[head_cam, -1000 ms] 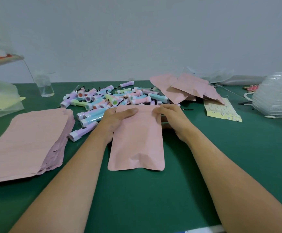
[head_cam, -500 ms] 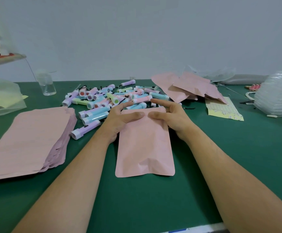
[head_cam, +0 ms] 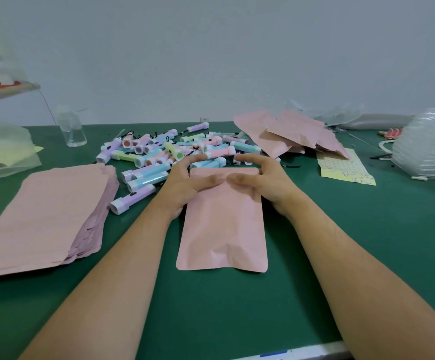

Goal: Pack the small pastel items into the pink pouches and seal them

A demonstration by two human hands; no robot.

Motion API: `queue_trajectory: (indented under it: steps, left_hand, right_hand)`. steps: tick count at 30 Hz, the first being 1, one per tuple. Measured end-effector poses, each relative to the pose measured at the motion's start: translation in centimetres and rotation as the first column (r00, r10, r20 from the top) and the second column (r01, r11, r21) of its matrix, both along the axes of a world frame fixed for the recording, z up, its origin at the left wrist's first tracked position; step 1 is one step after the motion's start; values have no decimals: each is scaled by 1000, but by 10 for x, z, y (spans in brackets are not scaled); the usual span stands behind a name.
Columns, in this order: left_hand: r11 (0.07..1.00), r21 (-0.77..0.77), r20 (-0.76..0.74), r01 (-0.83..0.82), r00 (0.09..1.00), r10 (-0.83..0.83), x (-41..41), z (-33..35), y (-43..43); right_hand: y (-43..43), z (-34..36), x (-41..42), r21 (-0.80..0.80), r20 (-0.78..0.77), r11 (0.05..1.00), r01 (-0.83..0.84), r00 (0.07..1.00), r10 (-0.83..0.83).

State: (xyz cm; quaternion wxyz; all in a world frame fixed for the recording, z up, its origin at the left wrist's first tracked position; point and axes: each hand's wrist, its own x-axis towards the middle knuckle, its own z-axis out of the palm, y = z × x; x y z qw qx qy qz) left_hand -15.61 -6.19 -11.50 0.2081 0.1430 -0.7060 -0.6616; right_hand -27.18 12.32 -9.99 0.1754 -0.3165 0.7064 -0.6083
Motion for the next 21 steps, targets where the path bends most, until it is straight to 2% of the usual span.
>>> queue_trajectory:
  steps: [5,11,18,21]
  left_hand:
    - [989,120,-22,90,996,-88,1,0,-2]
    - [977,169,-69,128,991,-118,2,-1,-5]
    - [995,76,-17,71,997,-70,-1,0,-2]
    - [983,173,-61,60,997,-50,0,-1,-3]
  right_hand:
    - [0,0,0,-65,-13,995,77,997,-78]
    - [-3,0,1,-54,-39,996,77,996,-79]
    - [5,-5,-7,-20,-84,996,87,993,-89]
    - [8,-6,-12,-48,-70,993,112,991,-116]
